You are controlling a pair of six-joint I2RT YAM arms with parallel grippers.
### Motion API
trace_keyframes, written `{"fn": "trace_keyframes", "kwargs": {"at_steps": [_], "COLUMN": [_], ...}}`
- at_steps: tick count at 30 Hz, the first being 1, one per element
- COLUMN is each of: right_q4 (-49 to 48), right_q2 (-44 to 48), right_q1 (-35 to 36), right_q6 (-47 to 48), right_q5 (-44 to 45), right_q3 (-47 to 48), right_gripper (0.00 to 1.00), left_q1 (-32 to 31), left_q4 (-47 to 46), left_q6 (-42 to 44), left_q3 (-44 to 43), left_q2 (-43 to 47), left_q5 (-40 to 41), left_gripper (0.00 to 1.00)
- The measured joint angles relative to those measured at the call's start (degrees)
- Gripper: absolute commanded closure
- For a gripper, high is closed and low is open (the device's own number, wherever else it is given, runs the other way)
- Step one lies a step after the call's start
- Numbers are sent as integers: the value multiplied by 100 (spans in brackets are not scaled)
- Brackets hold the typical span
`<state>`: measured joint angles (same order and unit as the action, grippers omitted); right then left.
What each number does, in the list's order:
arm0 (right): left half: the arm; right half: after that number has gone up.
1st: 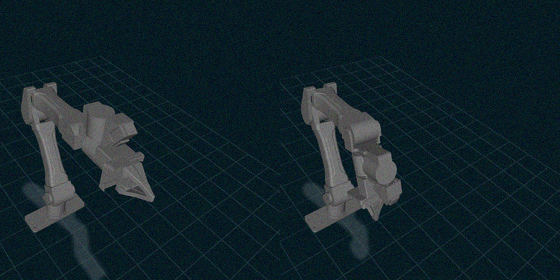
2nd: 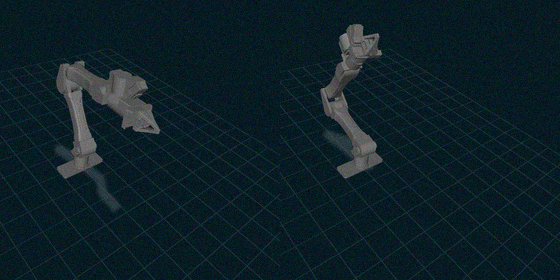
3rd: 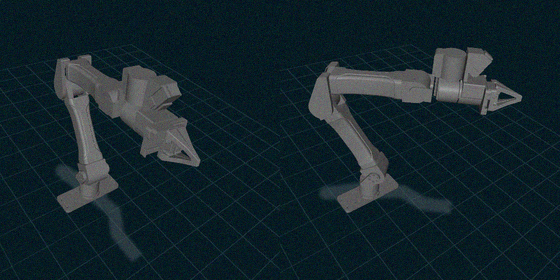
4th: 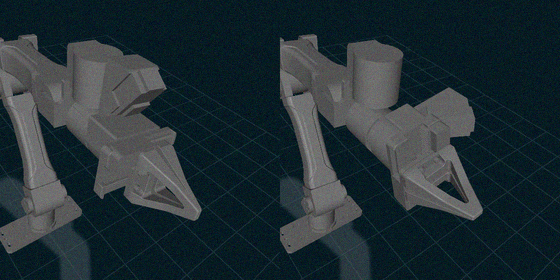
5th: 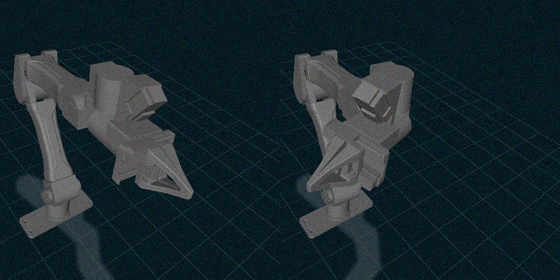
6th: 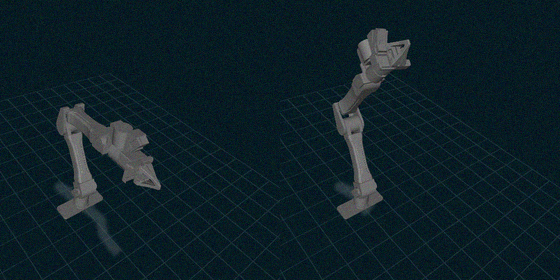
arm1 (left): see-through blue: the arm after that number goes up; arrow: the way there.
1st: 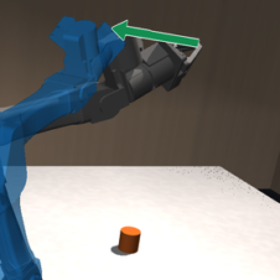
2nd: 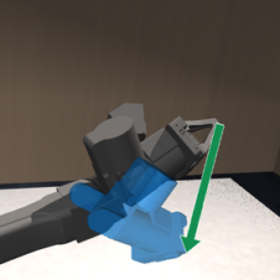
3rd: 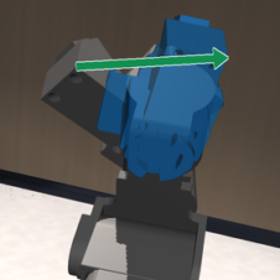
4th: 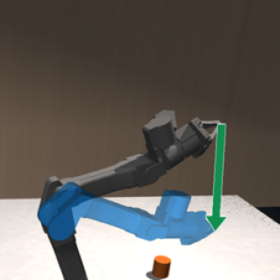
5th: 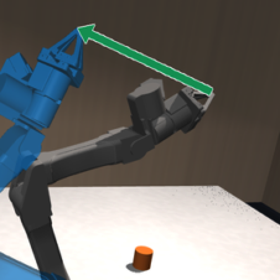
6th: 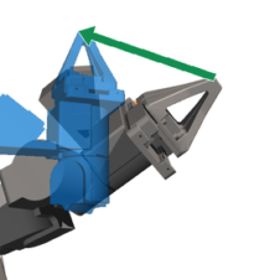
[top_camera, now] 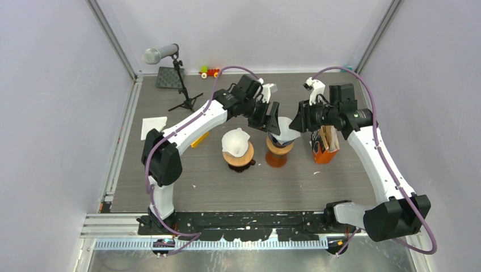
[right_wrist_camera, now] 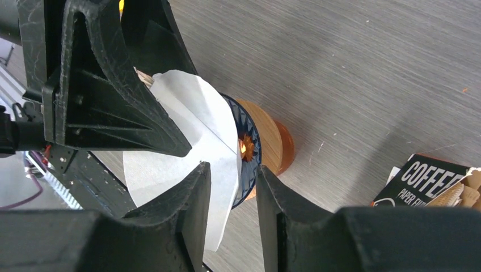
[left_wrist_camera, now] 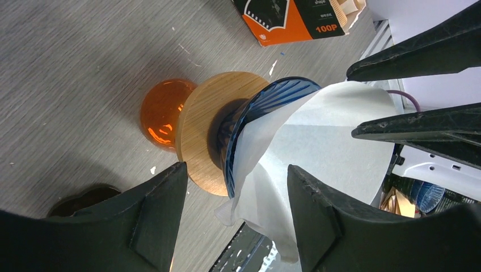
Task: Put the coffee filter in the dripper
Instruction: Place the coffee filter in the coffee dripper.
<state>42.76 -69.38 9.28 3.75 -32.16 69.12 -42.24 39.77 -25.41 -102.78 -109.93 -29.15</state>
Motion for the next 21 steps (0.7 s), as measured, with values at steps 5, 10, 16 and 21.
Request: {"fn": "trace_keyframes", "kwargs": {"at_steps": [5,10,16,21], "right_q4": [245,509,778,1043], "right_q2": [-116,-140,-140,-195], "right_q1": [0,0,0,0], "right_q6": [-160,-205,-234,-269], "right_q5": [22,127,264,343], "right_q3": [140,142,160,306], "right_gripper": [53,51,42,41], "left_q1": [0,0,0,0], "left_q4": [-33,-50,-52,-52], "left_q6": [-17,-17,-13,-13], "left_q3": [0,0,0,0], "left_q2": [2,2,2,2], "left_q5": [44,149,249,284], "left_gripper": [34,33,33,33]}}
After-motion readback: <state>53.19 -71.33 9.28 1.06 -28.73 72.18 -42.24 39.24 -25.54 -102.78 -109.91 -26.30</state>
